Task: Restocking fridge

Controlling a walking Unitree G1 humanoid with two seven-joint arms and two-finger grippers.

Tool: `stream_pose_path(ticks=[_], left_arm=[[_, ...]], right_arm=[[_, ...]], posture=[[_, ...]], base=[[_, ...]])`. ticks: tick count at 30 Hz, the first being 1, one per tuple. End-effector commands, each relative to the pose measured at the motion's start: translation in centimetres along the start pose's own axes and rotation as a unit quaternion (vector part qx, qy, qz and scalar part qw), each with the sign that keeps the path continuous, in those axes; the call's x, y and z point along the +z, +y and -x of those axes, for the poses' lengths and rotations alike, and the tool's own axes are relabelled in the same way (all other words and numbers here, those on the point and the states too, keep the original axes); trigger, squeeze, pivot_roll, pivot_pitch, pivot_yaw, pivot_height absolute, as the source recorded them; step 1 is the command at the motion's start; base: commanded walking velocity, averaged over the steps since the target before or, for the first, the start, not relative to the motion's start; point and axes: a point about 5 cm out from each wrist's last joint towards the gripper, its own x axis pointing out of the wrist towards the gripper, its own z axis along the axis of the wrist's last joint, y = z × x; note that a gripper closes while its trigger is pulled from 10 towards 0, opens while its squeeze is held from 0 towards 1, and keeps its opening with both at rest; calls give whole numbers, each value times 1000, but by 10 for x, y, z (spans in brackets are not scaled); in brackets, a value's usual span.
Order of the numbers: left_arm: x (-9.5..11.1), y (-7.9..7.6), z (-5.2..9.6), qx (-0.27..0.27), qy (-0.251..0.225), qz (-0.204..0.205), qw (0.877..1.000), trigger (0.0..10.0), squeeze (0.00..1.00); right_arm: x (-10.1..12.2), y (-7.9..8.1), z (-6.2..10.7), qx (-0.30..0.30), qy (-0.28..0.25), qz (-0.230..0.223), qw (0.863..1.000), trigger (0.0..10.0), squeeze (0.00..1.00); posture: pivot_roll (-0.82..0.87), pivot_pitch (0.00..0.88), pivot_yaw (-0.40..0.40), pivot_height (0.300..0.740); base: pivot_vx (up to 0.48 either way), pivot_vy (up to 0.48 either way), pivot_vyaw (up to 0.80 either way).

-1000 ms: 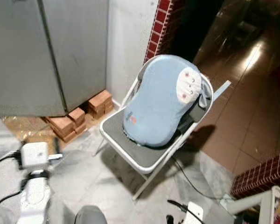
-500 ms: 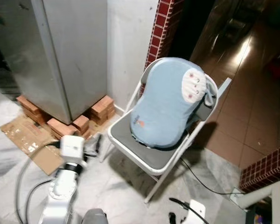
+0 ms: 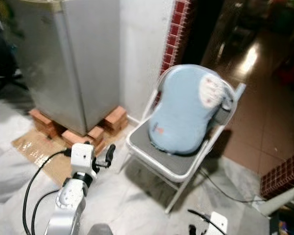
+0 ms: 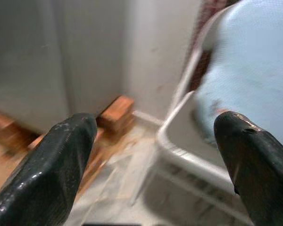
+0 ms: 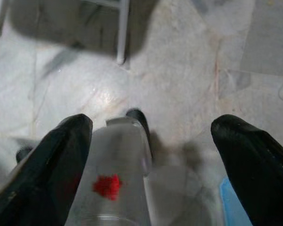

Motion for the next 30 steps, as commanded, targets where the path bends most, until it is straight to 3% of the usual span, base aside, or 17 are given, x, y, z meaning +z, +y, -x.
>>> stream_pose_path(ticks=[1,8,30], left_arm=[[7,-7,-6,-14,-12,7,1000,10000,0],[10,-5,-9,-11,-14,15,1000,10000,0],[11,-7,-12,-15,-14,21,1000,10000,0]], right_arm=[[224,134,49,273,-391,235,847,10000,0],[226,131,49,271,-390,234,848,10000,0],[226,129,48,268,-388,232,851,10000,0]], posture=[[71,0,-115,740],[70,0,-121,740],[64,0,-121,740]], base=[[0,480,0],[0,480,-681],[0,480,0]])
